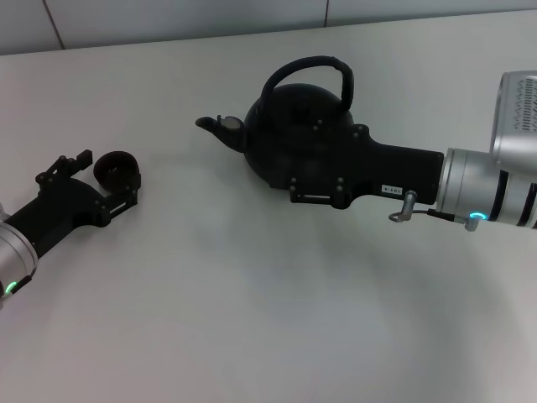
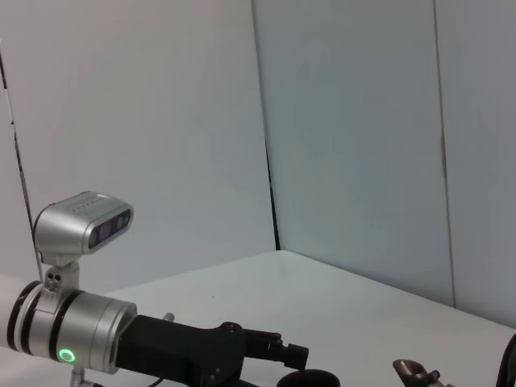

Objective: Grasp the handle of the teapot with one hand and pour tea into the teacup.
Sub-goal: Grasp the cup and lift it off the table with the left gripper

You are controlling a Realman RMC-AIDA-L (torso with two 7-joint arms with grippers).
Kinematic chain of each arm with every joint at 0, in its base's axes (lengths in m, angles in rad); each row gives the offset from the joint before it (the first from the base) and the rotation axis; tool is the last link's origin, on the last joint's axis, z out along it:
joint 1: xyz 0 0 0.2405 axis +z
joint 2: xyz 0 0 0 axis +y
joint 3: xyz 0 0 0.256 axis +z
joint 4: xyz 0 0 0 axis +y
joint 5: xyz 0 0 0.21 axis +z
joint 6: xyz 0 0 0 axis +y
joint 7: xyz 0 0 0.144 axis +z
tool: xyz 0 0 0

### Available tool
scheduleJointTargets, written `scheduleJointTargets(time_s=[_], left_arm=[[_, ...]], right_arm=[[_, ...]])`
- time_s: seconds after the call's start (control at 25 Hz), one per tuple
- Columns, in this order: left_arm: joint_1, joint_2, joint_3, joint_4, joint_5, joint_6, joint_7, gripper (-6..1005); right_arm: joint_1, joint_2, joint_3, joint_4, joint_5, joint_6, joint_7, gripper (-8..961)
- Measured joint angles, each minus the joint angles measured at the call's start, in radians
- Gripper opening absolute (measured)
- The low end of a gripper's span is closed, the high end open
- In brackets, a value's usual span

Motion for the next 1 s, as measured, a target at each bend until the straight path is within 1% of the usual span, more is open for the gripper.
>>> scheduleJointTargets(time_s=[0.48, 0.8, 1.0], left_arm=[[-0.004, 0.0, 0.003, -0.003, 0.0, 0.0, 0.0, 816], [-0.013, 0.0, 0.035, -0.004, 0.001, -0.017, 0.0, 798], [-0.017, 0.0, 0.038, -0.004, 0.001, -0.032, 0.0, 787]], right_arm=[[0.006, 0.0, -0.006, -0.001, 0.001, 0.016, 0.0, 788], [0.008, -0.001, -0.007, -0.005, 0.001, 0.016, 0.0, 788], [0.009, -0.002, -0.004, -0.006, 0.001, 0.016, 0.0, 788]])
